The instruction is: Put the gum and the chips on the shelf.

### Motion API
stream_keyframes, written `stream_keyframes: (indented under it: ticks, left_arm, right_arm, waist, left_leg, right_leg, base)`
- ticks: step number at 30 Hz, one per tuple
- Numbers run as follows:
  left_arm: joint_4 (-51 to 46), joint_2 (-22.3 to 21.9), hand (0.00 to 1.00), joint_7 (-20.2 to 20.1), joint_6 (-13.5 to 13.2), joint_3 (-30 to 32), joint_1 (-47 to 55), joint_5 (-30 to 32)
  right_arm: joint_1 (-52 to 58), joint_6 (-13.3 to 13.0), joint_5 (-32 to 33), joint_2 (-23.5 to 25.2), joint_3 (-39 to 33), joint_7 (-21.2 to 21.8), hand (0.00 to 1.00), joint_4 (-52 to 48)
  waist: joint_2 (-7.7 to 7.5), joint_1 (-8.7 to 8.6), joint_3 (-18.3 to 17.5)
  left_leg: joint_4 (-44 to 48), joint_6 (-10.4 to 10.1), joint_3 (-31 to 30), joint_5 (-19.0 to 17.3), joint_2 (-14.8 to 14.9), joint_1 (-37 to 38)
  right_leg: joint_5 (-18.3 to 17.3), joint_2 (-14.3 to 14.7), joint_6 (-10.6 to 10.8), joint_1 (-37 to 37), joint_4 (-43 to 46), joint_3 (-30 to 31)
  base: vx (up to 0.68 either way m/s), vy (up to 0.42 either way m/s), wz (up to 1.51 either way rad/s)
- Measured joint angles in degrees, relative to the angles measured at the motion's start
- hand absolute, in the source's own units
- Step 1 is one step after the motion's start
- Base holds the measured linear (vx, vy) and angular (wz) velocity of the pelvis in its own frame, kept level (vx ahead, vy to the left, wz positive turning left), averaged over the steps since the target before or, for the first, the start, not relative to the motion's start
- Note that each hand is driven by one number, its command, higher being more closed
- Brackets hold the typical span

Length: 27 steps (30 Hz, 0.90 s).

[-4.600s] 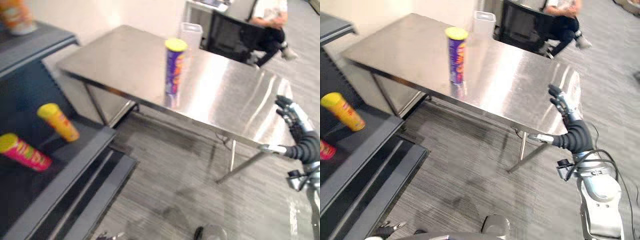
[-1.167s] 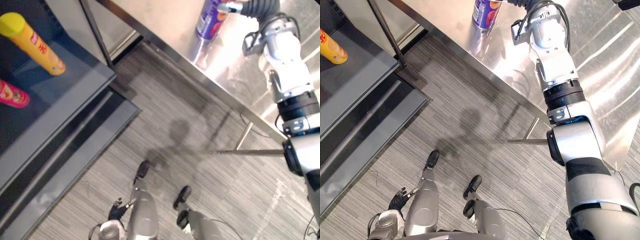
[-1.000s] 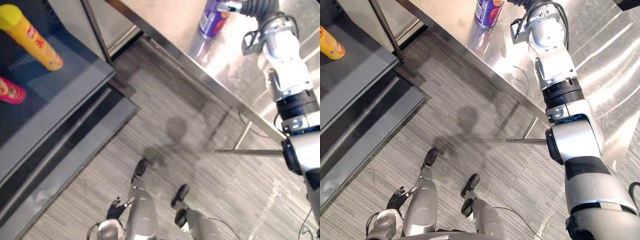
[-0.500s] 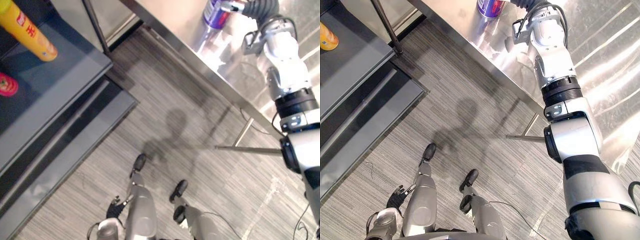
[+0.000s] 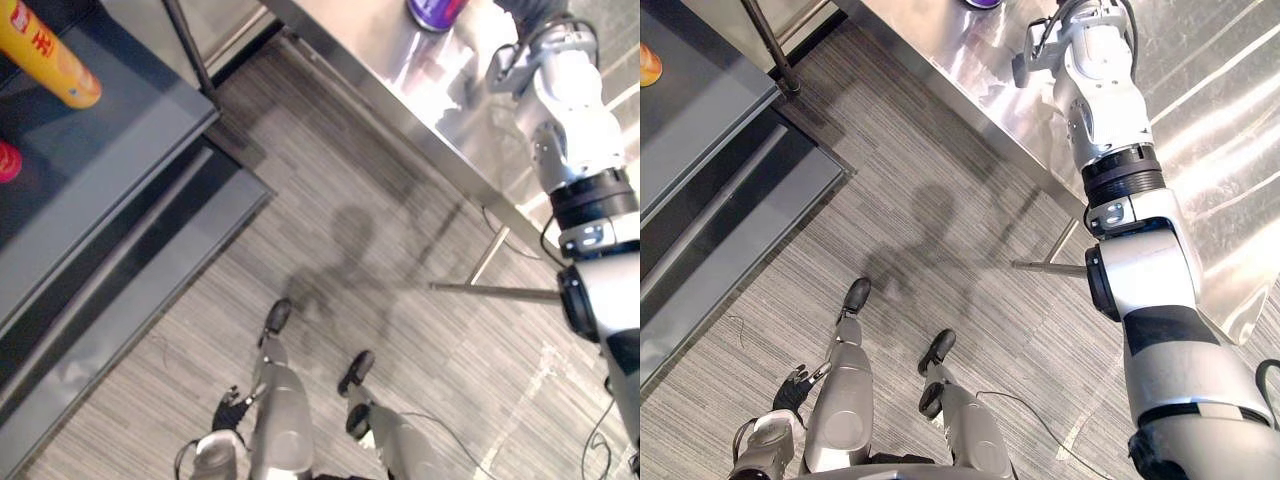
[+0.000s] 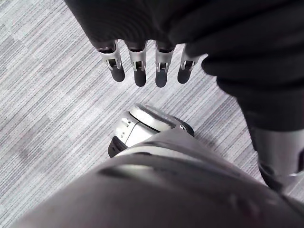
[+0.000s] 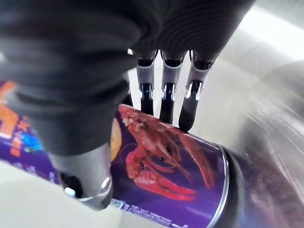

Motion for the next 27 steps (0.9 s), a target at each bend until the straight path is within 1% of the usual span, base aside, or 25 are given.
stream_keyframes:
  ticks: [4, 18, 21, 24, 26, 27]
  left_arm:
    - [0.0, 0.0, 0.00, 0.0, 0.0, 0.0, 0.0, 0.0]
    - [0.1, 0.0, 0.00, 0.0, 0.0, 0.0, 0.0, 0.0]
    - [0.1, 0.0, 0.00, 0.1, 0.0, 0.0, 0.0, 0.0]
    - [0.1, 0.1, 0.00, 0.2, 0.0, 0.1, 0.0, 0.0]
    - [0.1, 0.0, 0.00, 0.2, 0.1, 0.5, 0.0, 0.0]
    - [0.1, 0.0, 0.00, 0.2, 0.2, 0.6, 0.0, 0.1]
  right_arm:
    - [0.0, 0.0, 1.7, 0.0, 0.4, 0.1, 1.00, 0.0]
    - [-0.1, 0.0, 1.5, 0.0, 0.7, 0.1, 1.00, -0.3]
    - [-0.1, 0.0, 1.3, 0.0, 1.0, 0.1, 1.00, -0.4]
    - [-0.1, 0.0, -0.7, -0.1, 1.0, 0.1, 1.00, -0.6]
    - [-0.1, 0.0, -0.9, -0.3, 1.0, 0.1, 1.00, -1.4]
    - [0.4, 0.1, -1.4, -1.1, 1.0, 0.2, 1.00, -3.6]
  waist:
    - [0.00, 0.03, 0.0]
    - [0.00, -0.13, 0.0]
    - [0.00, -0.29, 0.0]
    - [-0.01, -0.47, 0.0]
    - [-0.02, -0.89, 0.0]
    - [-0.02, -1.17, 0.0]
  left_leg:
    - [0.1, 0.0, 0.0, 0.0, 0.1, 0.0]
    - [0.1, 0.0, -0.4, 0.0, 0.0, 0.0]
    - [0.2, -0.1, -0.5, 0.1, 0.0, 0.0]
    - [0.2, -0.1, -0.4, 0.1, -0.1, 0.1]
    - [0.2, -0.1, -0.2, 0.1, 0.0, 0.4]
    - [0.2, -0.1, 0.1, 0.1, 0.0, 0.8]
  right_leg:
    - [0.0, 0.0, 0.0, 0.0, 0.0, 0.2]
    - [0.0, 0.1, 0.0, 0.2, 0.0, 0.0]
    - [0.0, 0.1, 0.0, 0.2, 0.0, 0.0]
    - [0.0, 0.1, 0.0, 0.3, 0.0, 0.1]
    - [0.3, 0.1, -0.5, 0.3, 0.0, 0.2]
    - [0.3, 0.0, -0.5, 0.4, 0.0, 0.5]
  base:
    - [0.00, 0.000, 0.00]
    - [0.00, 0.000, 0.00]
    - [0.00, 0.000, 0.00]
    - [0.00, 0.000, 0.00]
    - [0.00, 0.000, -0.06]
    - [0.00, 0.000, -0.10]
